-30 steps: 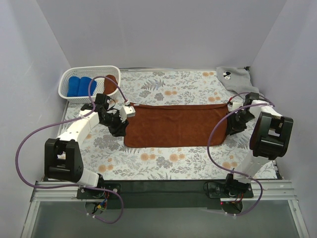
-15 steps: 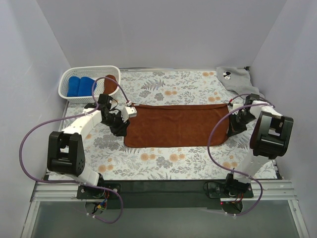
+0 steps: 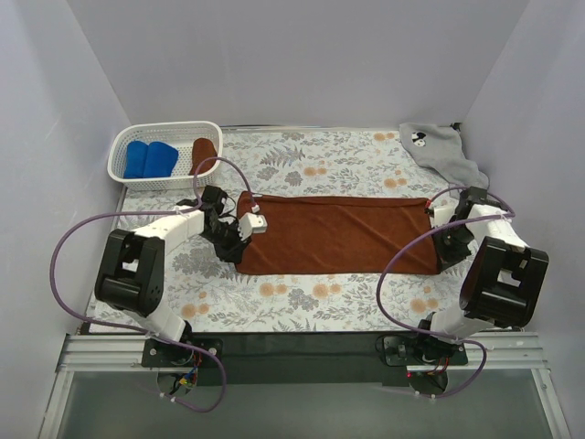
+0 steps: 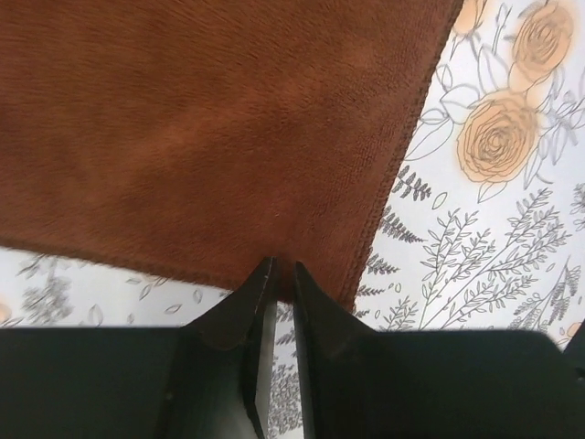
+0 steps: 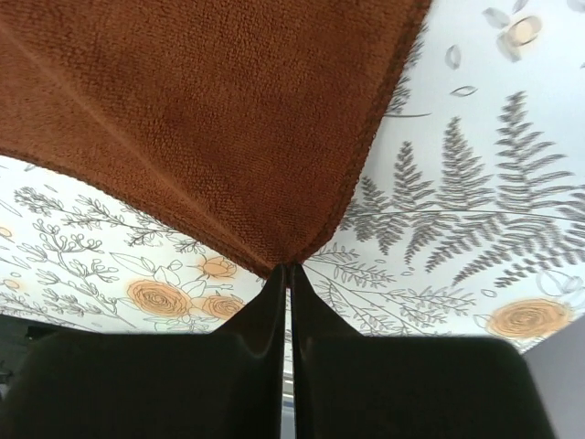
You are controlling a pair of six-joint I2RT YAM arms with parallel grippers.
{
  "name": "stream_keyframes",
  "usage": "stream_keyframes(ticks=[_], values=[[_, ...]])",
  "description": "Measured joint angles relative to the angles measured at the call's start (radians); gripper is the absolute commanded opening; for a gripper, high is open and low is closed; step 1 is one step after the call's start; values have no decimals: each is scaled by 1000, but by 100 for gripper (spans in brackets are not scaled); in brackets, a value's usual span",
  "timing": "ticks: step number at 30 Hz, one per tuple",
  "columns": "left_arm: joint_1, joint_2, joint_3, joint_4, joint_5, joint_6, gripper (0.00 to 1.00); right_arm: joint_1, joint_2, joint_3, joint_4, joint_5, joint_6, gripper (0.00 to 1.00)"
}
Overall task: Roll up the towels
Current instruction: Flatten the towel
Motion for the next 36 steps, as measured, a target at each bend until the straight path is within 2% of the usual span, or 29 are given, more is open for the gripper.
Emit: stream_keyframes(ticks=[4, 11, 14, 18, 19, 22, 23, 24, 26, 31, 36], values=[[-28, 32, -14, 14, -37, 2, 0, 0, 39, -26, 3, 25, -13, 1], [-32, -68, -99, -34, -102, 56, 0, 0, 52, -26, 18, 52, -48, 1], [-32, -129, -151, -101, -128, 78, 0, 0, 52, -26, 6, 27, -71, 11], [-33, -190, -197, -169, -174, 90, 0, 2, 51, -37, -35, -8, -127, 33], [-32, -198, -201, -182, -188, 92, 0, 2, 51, -41, -54, -15, -142, 36], [-6, -207, -190, -219, -197, 103, 13, 2, 45, -42, -121, -41, -191, 40], [7, -207, -174, -233, -195, 108, 24, 2, 40, -36, -143, -50, -203, 40], [25, -206, -146, -254, -187, 116, 30, 2, 34, -22, -166, -57, -212, 40], [56, -204, -66, -280, -160, 122, 36, 2, 29, 45, -210, -73, -220, 40], [85, -184, 153, -272, -93, 109, 41, 2, 64, 352, -217, -148, -183, 37], [90, -75, 282, -186, -68, 36, 46, 17, 198, 602, -148, -224, -104, 33]])
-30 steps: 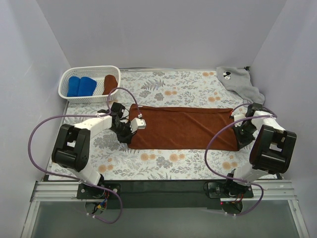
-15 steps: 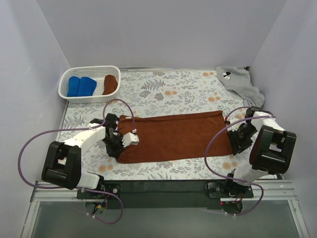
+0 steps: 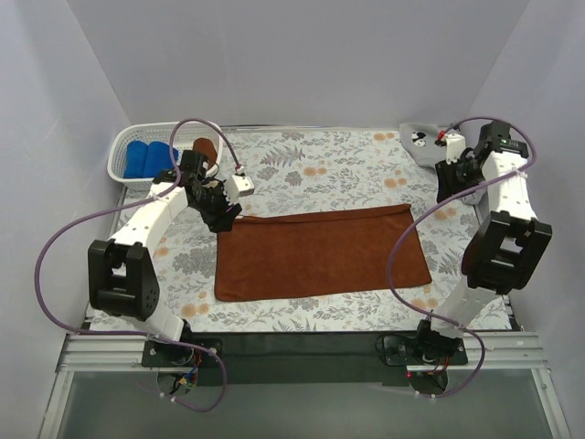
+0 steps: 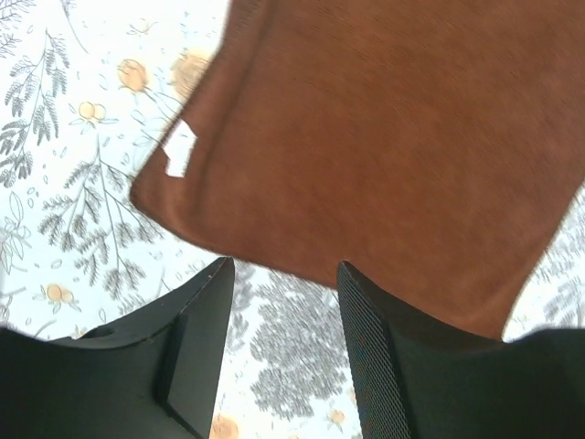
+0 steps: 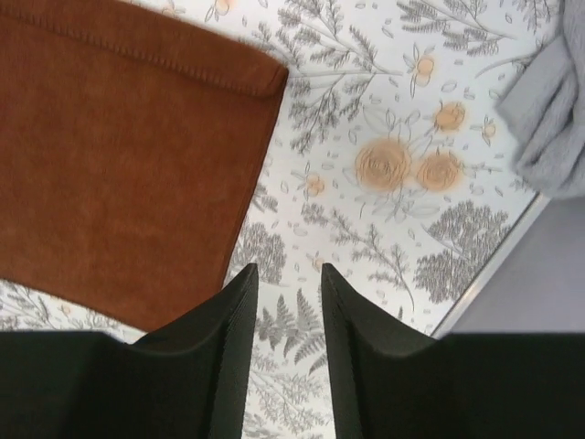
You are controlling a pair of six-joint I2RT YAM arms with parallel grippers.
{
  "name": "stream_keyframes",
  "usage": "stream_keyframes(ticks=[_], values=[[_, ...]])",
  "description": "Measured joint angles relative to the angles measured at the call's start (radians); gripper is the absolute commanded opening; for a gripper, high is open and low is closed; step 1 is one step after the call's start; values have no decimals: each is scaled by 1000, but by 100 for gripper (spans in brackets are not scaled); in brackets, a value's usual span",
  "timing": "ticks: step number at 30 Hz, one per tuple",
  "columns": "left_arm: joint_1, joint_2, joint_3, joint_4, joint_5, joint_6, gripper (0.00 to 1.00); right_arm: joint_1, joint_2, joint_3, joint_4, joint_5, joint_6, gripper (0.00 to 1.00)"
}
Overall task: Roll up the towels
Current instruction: Flatten the towel
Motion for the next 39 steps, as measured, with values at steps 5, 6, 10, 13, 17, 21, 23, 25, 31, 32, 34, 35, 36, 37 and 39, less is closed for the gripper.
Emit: stream_keyframes(ticks=[5, 6, 10, 13, 17, 21, 23, 25, 31, 32, 34, 35, 36, 37, 39], values=[[11, 142, 70, 80, 12, -85, 38, 57, 174, 101, 44, -7, 53, 24], [13, 166, 80, 93, 13, -100, 38, 71, 193, 101, 47, -5, 61, 25], [16, 237, 97, 133, 14, -135, 41, 145, 237, 67, 82, 18, 83, 35], [16, 279, 104, 149, 12, -145, 41, 207, 230, 7, 142, 66, 85, 36], [16, 330, 136, 175, -10, -170, 40, 286, 226, -52, 232, 160, 78, 35], [16, 356, 167, 202, -47, -190, 38, 330, 224, -63, 296, 228, 55, 34], [16, 365, 181, 206, -67, -195, 40, 339, 224, -67, 325, 259, 32, 36], [16, 374, 191, 208, -82, -198, 43, 344, 224, -77, 349, 292, 8, 40], [16, 390, 201, 206, -97, -203, 43, 357, 220, -146, 398, 374, -93, 44], [16, 394, 203, 205, -98, -204, 43, 357, 220, -158, 402, 386, -110, 44], [16, 402, 204, 204, -100, -204, 43, 357, 220, -177, 415, 408, -141, 43], [16, 405, 204, 203, -101, -204, 43, 357, 220, -183, 421, 417, -155, 43], [16, 407, 204, 203, -103, -204, 43, 357, 220, -184, 426, 424, -164, 42], [16, 411, 205, 204, -104, -204, 43, 358, 220, -185, 432, 431, -172, 41], [16, 416, 205, 203, -114, -204, 43, 359, 220, -184, 451, 441, -187, 37]])
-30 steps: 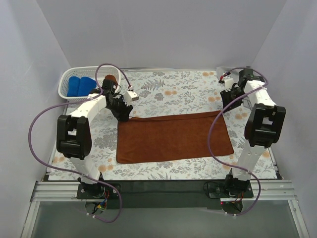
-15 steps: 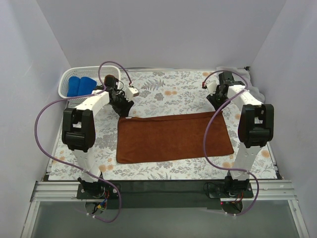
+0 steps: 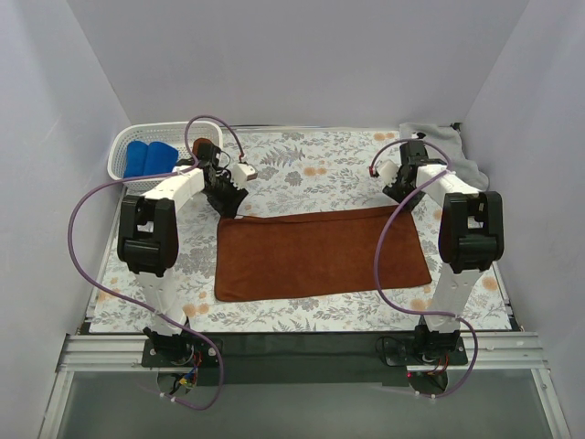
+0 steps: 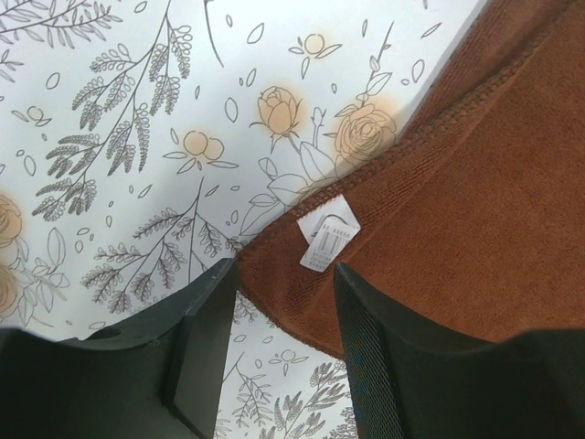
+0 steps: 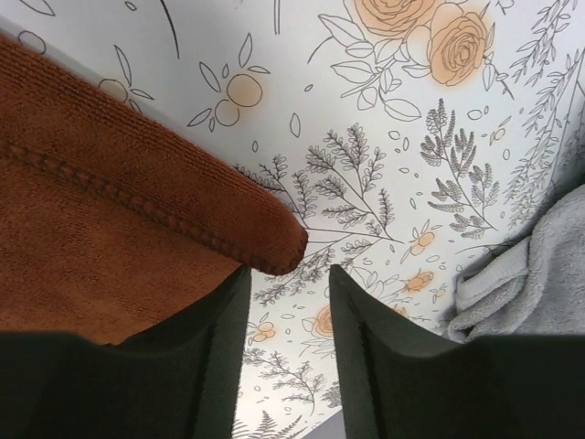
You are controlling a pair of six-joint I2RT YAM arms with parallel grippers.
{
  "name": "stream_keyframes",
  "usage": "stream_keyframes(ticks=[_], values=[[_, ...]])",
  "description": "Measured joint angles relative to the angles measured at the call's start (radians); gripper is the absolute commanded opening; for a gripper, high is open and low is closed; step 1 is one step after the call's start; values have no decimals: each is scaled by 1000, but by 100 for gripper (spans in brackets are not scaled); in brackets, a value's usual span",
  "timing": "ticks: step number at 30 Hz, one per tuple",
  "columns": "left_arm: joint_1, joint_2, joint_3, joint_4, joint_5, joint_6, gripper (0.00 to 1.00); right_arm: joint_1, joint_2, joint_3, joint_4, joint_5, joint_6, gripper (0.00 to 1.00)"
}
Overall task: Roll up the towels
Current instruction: Flatten the towel
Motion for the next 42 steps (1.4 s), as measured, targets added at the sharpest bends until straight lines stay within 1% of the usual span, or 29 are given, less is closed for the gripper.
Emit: stream_keyframes(ticks=[7, 13, 16, 18, 21, 24, 30, 33, 36, 37, 39, 40, 42], values=[[0, 6, 6, -1, -50, 2, 39, 11, 12, 19, 24, 21, -28, 25], [3, 24, 17, -3, -59, 4, 40, 19, 23, 19, 30, 21, -43, 16], [6, 29, 18, -4, -60, 10, 40, 21, 27, 19, 35, 21, -51, 8], [7, 30, 18, -5, -60, 15, 37, 21, 32, 19, 36, 21, -53, 1], [8, 31, 18, -6, -60, 22, 32, 21, 43, 19, 35, 21, -53, 1], [8, 33, 18, -9, -60, 28, 30, 21, 50, 19, 35, 21, -53, 1], [8, 45, 17, -7, -63, 47, 31, 21, 51, 27, 35, 21, -53, 1], [8, 64, 16, -5, -63, 60, 28, 21, 51, 34, 35, 21, -52, 1], [8, 74, 16, -2, -63, 71, 19, 21, 52, 39, 35, 21, -52, 1], [8, 75, 16, -1, -63, 74, 12, 21, 52, 40, 35, 21, -52, 1], [8, 75, 16, 0, -63, 77, 2, 21, 53, 44, 35, 21, -51, 1], [8, 75, 16, 1, -65, 75, 0, 20, 53, 47, 34, 21, -51, 1], [8, 73, 16, 4, -68, 73, 0, 18, 53, 54, 33, 21, -49, 1]])
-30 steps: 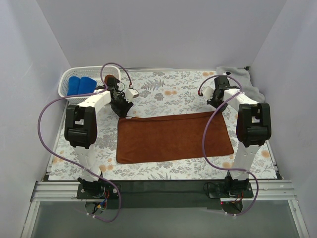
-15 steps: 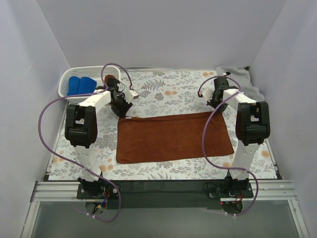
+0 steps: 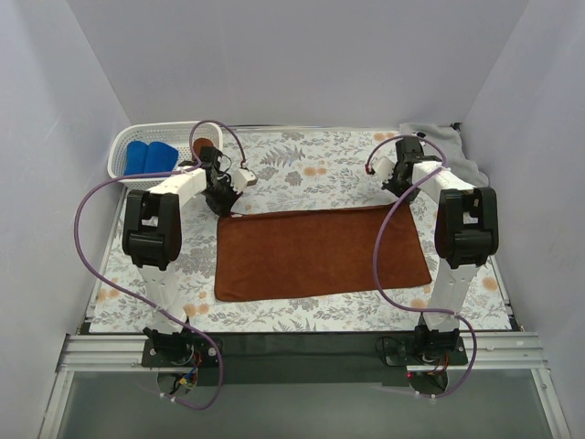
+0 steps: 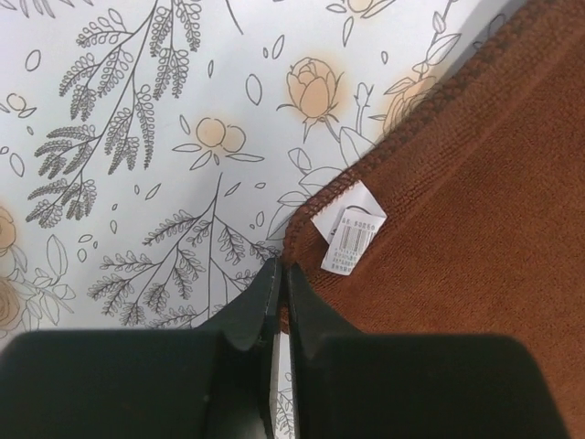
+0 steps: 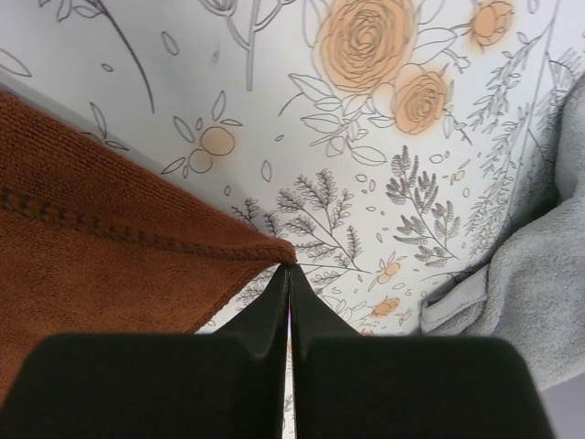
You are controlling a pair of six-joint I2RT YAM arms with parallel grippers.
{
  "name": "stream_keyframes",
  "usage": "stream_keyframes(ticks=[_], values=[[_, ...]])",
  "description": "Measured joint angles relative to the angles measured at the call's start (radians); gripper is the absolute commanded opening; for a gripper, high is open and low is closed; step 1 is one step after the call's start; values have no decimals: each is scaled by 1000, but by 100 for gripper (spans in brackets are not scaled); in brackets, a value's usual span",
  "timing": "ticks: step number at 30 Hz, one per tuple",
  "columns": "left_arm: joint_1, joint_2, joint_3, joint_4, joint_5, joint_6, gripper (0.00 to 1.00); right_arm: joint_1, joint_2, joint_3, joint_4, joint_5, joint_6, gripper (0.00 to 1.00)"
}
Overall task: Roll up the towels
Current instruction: Flatten the towel
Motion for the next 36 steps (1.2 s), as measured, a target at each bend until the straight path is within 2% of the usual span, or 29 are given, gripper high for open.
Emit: stream_keyframes(ticks=[6, 10, 13, 18, 36], values=[[6, -17, -23, 21, -26, -9, 0, -21, 11, 53, -7, -3, 10, 1], [11, -19, -28, 30, -36, -12, 6, -28, 49, 95, -16, -9, 32, 1], [11, -19, -28, 34, -37, -22, 6, -28, 81, 114, -29, -11, 50, 1], [11, -19, -24, 50, -41, -35, 0, -27, 123, 120, -40, 7, 66, 1], [11, 37, 85, 77, -47, -37, 0, -47, 177, 191, -53, 52, 118, 1]])
